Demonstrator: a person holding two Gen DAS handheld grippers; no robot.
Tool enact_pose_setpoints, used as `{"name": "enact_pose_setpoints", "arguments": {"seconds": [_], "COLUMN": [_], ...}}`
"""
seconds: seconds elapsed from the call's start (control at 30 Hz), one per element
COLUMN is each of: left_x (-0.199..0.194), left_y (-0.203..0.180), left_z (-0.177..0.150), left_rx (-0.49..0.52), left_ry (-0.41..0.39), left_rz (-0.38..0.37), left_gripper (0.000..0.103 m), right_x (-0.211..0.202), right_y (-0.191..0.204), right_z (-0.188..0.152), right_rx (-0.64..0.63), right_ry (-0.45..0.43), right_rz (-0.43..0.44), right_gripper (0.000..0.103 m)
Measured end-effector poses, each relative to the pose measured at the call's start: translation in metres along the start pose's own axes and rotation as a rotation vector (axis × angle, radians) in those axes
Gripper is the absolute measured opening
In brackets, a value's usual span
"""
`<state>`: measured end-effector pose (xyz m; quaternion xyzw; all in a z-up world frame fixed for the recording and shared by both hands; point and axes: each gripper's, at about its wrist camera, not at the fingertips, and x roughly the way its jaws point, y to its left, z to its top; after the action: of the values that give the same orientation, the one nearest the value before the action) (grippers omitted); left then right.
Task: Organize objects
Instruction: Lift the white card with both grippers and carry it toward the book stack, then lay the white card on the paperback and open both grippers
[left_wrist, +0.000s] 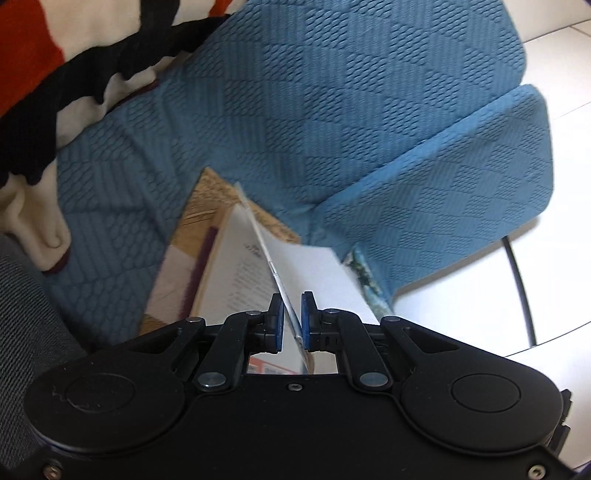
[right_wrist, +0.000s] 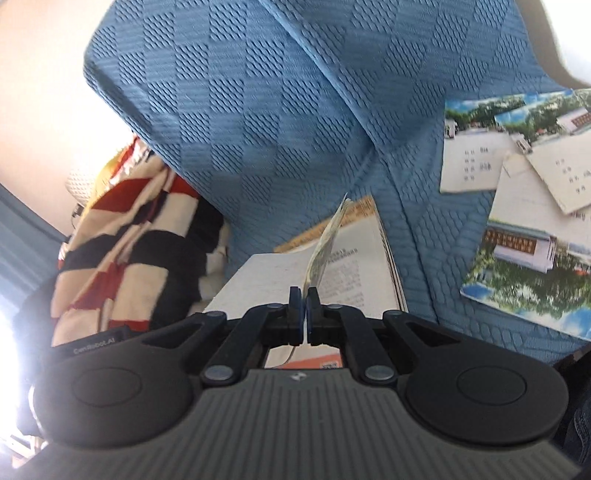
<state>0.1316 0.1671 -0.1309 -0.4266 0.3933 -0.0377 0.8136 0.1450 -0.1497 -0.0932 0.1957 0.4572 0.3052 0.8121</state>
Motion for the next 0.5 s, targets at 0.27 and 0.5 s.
{"name": "enact_pose_setpoints", "arguments": {"seconds": [0.27,0.5], "left_x": [0.019,0.04], "left_y": [0.011,0.016], "left_z": [-0.005,-0.011], "left_rx": [0.03,0.049], "left_ry": [0.055,0.121], "left_rz": [0.125,0.202], "left_gripper": [0.008,0.008], "right_x": [0.02,0.034], "right_y": [0.006,-0.014], "right_z": [-0.024,-0.037], "right_rx": [-0.128,-0.071], "right_ry": [0.061,0.116], "right_rz": [-0.138,-0.166], "right_gripper": [0.006,0.008]}}
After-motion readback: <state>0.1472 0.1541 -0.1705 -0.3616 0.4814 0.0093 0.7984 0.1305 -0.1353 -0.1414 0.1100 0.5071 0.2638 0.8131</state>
